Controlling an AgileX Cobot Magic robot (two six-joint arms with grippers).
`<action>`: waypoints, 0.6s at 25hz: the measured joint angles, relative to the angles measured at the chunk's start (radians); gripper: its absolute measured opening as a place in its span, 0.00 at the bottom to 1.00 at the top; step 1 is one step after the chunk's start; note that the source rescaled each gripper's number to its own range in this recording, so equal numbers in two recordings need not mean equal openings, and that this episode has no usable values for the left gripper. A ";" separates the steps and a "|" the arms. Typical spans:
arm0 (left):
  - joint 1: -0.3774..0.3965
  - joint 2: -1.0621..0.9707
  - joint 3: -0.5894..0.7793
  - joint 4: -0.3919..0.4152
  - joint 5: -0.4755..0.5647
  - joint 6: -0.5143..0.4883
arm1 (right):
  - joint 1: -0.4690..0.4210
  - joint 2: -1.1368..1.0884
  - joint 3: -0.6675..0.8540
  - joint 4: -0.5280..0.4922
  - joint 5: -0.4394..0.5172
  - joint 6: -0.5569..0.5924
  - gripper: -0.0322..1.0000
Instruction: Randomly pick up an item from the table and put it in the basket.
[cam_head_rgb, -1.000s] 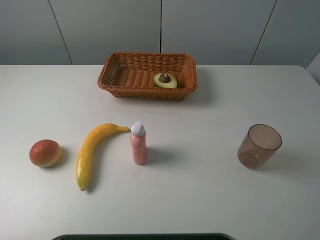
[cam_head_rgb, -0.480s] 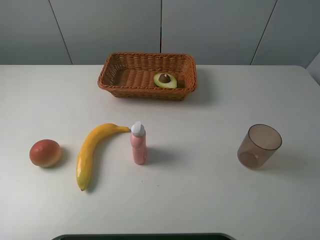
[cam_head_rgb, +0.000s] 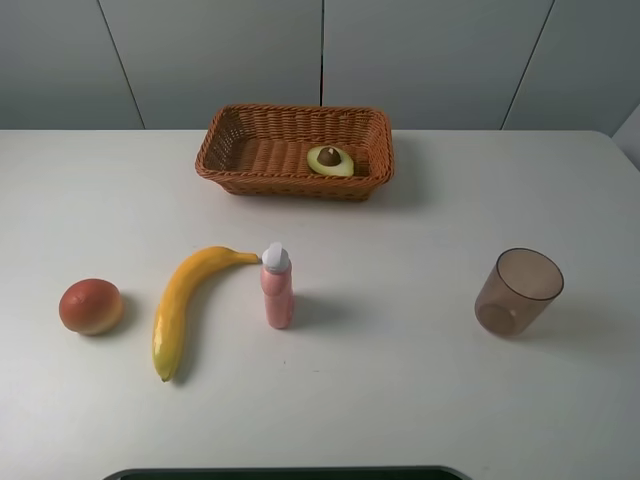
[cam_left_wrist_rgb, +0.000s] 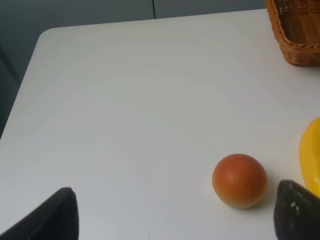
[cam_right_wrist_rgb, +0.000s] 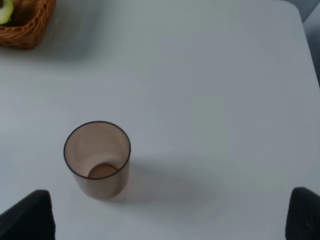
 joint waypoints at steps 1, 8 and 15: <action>0.000 0.000 0.000 0.000 0.000 0.000 | 0.000 -0.030 0.020 0.002 -0.002 0.000 1.00; 0.000 0.000 0.000 0.000 0.000 0.000 | 0.000 -0.162 0.076 0.026 -0.020 0.006 1.00; 0.000 0.000 0.000 0.000 0.000 0.000 | 0.043 -0.217 0.109 0.025 -0.028 0.010 1.00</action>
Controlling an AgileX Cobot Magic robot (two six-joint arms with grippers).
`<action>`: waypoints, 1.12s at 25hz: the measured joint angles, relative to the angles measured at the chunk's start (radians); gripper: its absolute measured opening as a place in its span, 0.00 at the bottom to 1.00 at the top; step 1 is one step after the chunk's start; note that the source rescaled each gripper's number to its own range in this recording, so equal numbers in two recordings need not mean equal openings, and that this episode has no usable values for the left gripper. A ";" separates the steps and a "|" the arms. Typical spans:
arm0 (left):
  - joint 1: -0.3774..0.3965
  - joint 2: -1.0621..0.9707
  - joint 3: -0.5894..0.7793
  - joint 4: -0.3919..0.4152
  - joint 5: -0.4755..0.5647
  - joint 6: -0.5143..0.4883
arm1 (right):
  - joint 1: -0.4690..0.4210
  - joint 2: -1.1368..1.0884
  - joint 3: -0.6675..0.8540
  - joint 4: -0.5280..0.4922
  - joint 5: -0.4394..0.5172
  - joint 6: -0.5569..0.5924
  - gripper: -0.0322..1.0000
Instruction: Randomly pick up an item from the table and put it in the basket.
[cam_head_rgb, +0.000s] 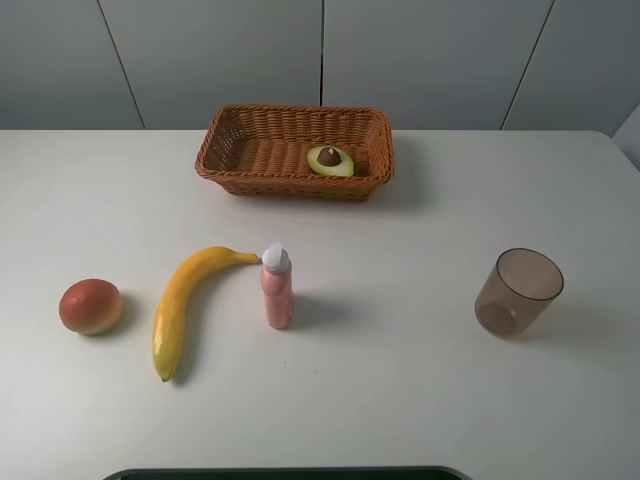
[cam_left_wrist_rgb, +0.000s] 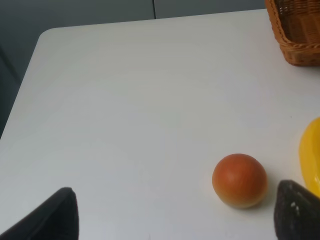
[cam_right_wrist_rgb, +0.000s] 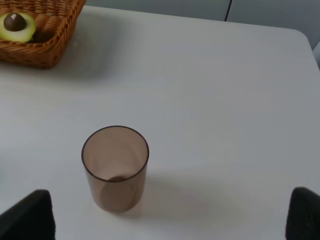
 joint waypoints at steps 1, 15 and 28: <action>0.000 0.000 0.000 0.000 0.000 0.000 | 0.003 -0.007 0.002 0.000 0.000 0.002 1.00; 0.000 0.000 0.000 0.000 0.000 0.000 | 0.040 -0.033 0.003 -0.027 -0.009 0.043 1.00; 0.000 0.000 0.000 0.000 0.000 0.000 | 0.046 -0.033 0.003 -0.027 -0.009 0.051 1.00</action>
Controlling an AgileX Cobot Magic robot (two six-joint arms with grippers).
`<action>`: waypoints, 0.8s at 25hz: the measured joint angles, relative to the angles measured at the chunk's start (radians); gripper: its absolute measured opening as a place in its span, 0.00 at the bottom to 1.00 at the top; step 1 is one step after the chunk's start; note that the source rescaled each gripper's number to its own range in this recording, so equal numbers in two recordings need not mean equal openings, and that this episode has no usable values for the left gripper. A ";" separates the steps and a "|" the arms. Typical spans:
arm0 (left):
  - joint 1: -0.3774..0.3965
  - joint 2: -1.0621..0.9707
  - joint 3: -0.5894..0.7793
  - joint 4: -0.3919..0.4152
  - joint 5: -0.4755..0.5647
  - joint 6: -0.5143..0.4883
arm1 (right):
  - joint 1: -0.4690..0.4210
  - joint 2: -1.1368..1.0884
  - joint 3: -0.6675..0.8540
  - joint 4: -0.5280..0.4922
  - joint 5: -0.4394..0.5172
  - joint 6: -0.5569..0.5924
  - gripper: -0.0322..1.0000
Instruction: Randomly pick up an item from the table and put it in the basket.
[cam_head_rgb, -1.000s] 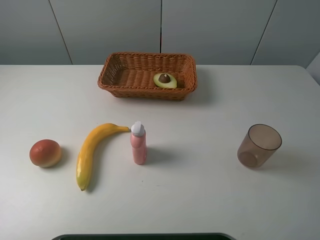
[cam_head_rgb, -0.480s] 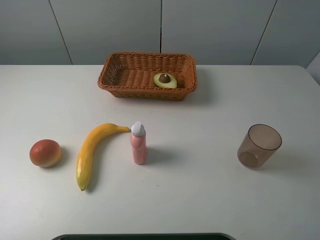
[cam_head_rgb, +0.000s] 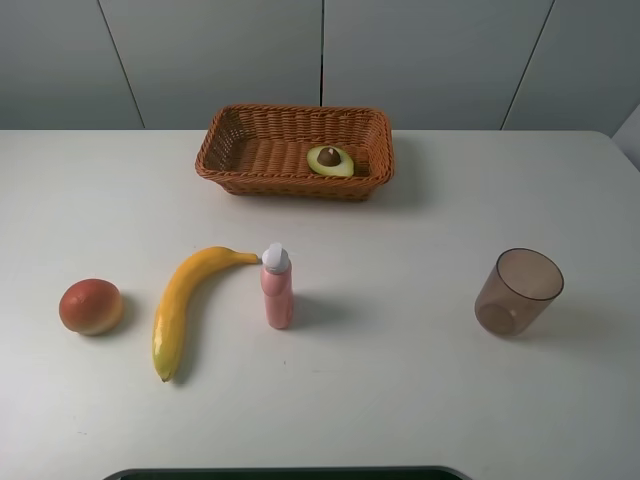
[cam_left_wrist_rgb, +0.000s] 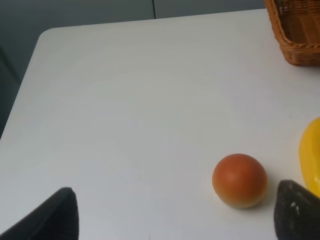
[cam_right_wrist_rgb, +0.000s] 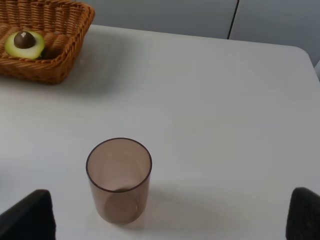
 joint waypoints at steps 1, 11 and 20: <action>0.000 0.000 0.000 0.000 0.000 0.000 | 0.000 0.000 0.000 0.000 0.000 0.000 1.00; 0.000 0.000 0.000 0.000 0.000 0.000 | 0.000 0.000 0.000 0.000 0.000 0.000 1.00; 0.000 0.000 0.000 0.000 0.000 0.000 | 0.000 0.000 0.000 0.000 -0.004 0.000 1.00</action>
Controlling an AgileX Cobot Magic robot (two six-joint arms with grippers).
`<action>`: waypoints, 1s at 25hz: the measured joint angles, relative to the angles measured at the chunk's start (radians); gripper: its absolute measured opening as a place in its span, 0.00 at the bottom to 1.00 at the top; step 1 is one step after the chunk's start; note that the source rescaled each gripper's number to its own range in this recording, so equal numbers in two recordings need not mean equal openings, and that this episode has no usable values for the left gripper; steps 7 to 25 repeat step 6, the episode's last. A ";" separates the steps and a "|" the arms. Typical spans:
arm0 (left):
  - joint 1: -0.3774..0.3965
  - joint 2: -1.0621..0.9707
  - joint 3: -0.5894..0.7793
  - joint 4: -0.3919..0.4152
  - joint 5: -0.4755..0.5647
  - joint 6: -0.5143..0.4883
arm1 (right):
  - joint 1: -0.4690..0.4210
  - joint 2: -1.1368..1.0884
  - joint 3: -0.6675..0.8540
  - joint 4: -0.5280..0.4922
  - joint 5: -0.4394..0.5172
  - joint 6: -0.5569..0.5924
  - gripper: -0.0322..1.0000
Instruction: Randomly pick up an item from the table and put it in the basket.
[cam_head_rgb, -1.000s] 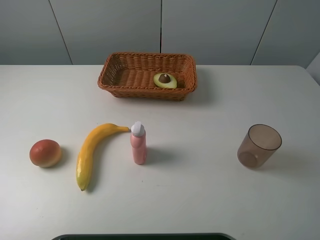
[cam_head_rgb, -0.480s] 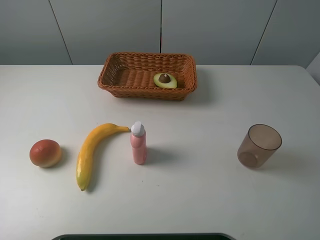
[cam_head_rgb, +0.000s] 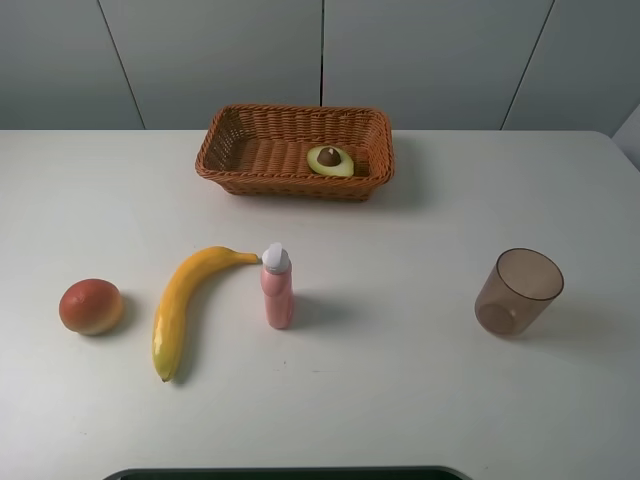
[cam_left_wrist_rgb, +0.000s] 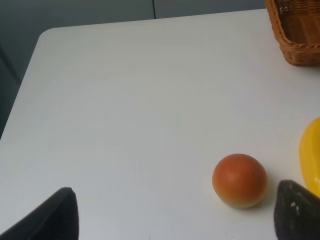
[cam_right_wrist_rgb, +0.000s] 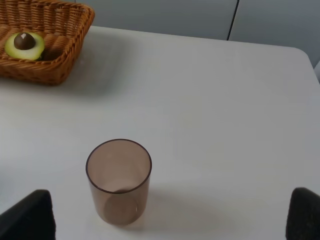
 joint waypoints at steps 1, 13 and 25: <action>0.000 0.000 0.000 0.000 0.000 0.000 | 0.000 0.000 0.000 0.000 0.000 0.000 1.00; 0.000 0.000 0.000 0.000 0.000 0.000 | 0.000 0.000 0.000 0.000 0.000 0.000 1.00; 0.000 0.000 0.000 0.000 0.000 0.000 | 0.000 0.000 0.000 0.000 0.000 0.000 1.00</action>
